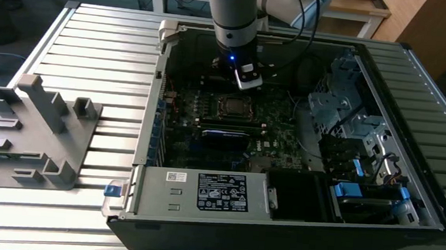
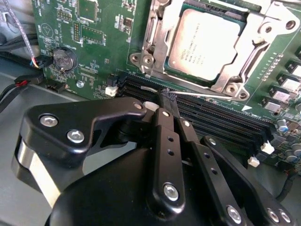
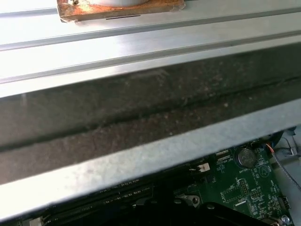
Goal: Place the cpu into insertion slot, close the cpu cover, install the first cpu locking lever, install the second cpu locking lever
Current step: 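Install the first cpu locking lever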
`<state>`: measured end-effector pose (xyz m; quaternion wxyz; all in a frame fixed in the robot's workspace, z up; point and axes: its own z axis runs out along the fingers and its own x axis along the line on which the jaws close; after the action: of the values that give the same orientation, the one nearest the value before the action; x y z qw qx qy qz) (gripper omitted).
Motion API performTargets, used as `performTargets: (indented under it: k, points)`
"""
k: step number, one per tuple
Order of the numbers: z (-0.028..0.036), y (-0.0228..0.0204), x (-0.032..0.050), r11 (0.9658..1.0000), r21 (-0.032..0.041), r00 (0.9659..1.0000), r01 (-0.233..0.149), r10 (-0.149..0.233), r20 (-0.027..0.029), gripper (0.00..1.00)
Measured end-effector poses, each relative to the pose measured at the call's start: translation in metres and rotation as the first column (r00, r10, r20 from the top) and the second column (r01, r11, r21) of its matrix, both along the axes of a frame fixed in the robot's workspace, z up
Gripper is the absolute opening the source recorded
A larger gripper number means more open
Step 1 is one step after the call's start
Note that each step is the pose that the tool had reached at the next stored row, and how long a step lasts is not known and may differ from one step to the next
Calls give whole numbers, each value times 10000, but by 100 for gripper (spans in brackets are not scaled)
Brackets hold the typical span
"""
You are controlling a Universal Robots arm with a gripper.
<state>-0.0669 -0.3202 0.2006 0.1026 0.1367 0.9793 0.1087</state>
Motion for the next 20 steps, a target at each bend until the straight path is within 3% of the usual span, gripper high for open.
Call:
performTargets:
  k: [14, 20]
  points:
    - [-16, 0, -6, 10000, -9, 10000, 0, 0, 2, 11]
    - [-20, -5, -6, 9999, -170, 10000, 1, -1, 1, 11]
